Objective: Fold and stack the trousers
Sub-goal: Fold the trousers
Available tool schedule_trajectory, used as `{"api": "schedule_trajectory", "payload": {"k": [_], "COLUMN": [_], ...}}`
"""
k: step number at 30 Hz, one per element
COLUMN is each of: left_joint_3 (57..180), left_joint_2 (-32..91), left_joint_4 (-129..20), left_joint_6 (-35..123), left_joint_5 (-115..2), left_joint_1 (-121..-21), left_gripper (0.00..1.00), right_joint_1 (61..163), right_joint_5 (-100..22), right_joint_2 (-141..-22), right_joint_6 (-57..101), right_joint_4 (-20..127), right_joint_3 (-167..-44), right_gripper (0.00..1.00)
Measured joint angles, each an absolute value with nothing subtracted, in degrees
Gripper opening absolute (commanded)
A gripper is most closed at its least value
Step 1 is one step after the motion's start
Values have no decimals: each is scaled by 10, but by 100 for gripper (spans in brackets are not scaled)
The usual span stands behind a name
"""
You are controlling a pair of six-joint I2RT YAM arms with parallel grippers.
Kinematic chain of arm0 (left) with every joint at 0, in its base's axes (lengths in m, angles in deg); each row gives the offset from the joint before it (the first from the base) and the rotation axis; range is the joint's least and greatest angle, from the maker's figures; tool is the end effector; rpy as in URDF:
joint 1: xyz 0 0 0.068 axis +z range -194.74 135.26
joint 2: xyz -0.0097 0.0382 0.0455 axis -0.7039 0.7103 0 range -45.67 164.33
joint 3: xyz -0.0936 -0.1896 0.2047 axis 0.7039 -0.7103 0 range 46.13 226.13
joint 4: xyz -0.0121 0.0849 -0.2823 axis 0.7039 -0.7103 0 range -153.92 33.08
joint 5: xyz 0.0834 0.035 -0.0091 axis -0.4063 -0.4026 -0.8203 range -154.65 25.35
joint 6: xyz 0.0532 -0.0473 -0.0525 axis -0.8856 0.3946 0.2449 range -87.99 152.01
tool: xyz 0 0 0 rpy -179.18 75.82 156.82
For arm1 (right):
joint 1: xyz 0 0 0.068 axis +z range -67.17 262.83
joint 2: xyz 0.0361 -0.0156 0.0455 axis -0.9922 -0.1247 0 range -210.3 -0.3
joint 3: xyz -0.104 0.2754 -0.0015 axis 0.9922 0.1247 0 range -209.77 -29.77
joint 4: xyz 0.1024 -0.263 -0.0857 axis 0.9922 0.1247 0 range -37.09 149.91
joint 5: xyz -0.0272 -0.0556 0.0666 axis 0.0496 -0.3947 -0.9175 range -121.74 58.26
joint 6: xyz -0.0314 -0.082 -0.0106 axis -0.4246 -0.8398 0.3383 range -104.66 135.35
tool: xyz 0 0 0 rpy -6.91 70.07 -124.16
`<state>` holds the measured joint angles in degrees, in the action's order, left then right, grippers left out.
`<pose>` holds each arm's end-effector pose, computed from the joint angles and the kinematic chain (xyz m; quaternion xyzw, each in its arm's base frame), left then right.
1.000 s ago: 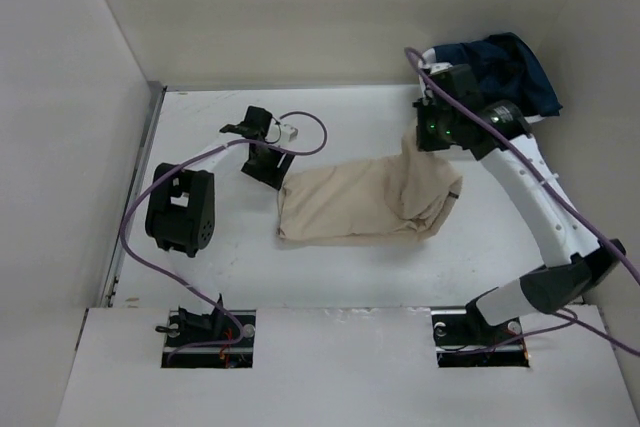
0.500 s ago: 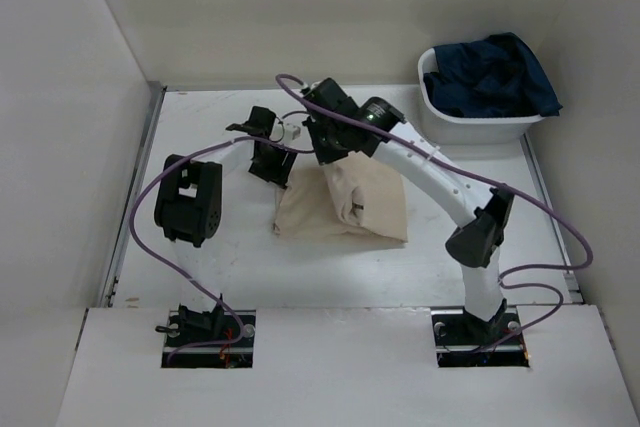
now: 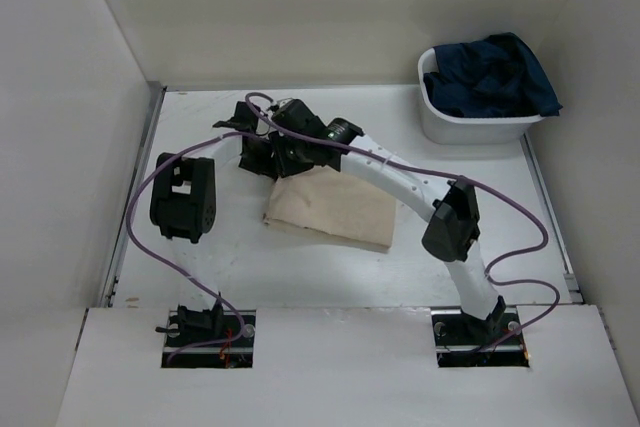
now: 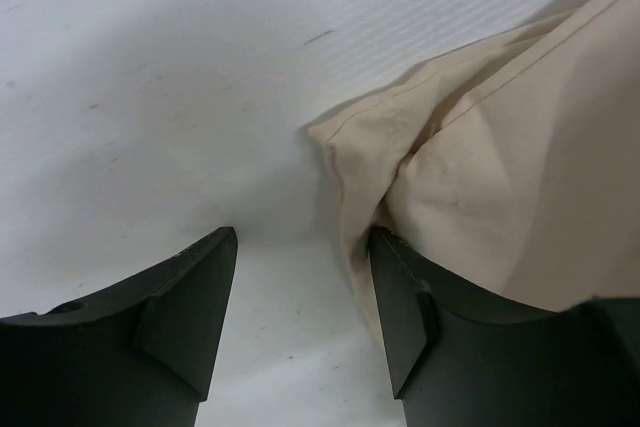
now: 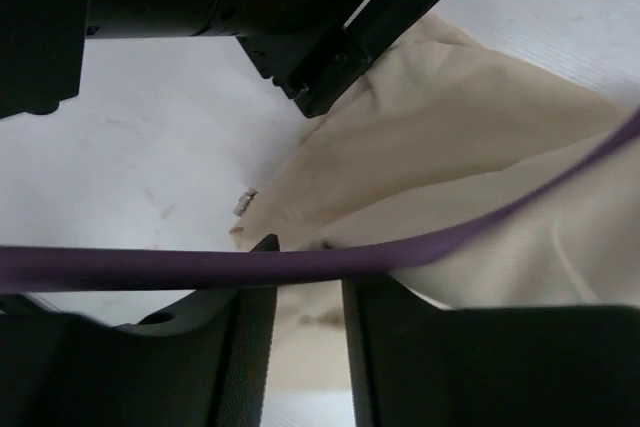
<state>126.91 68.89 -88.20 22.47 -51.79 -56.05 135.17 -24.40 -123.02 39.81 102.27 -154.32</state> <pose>0.4565 -0.1089 0.1310 0.1994 0.9499 -0.1127 0.2128 0.3476 0.4337 0.3112 -0.2015 0.9084 0.1778 0.3203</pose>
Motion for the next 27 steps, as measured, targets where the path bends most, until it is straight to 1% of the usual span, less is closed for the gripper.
{"api": "schedule_trajectory", "payload": {"k": [3, 8, 12, 14, 18, 20, 22, 24, 27], "left_joint_3": [1270, 1273, 1283, 1290, 1299, 1301, 1308, 1310, 1281], "left_joint_2": [688, 677, 643, 619, 561, 539, 531, 533, 535], "left_joint_4": [-884, -902, -917, -918, -917, -919, -925, -945, -977], "left_joint_6": [229, 230, 221, 213, 189, 184, 183, 183, 183], "left_joint_5": [-522, -563, -603, -613, -604, -586, -571, -559, -537], "left_joint_1": [-538, -479, -435, -427, -444, -468, -499, -525, -545], "left_gripper": [57, 57, 57, 58, 62, 62, 59, 57, 56], "right_joint_1": [1353, 1358, 1351, 1334, 1265, 1220, 1186, 1169, 1167], "right_joint_5": [-283, -354, -374, -367, -317, -283, -261, -252, -259], "right_joint_2": [-1225, -1177, -1100, -1043, -900, -834, -785, -757, -743], "right_joint_6": [392, 389, 401, 413, 457, 492, 528, 557, 589], "right_joint_4": [958, 838, 768, 742, 714, 712, 714, 719, 717], "right_joint_3": [-1503, -1378, -1287, -1233, -1079, -989, -900, -816, -721], "right_gripper": [46, 48, 49, 57, 66, 70, 74, 77, 78]}}
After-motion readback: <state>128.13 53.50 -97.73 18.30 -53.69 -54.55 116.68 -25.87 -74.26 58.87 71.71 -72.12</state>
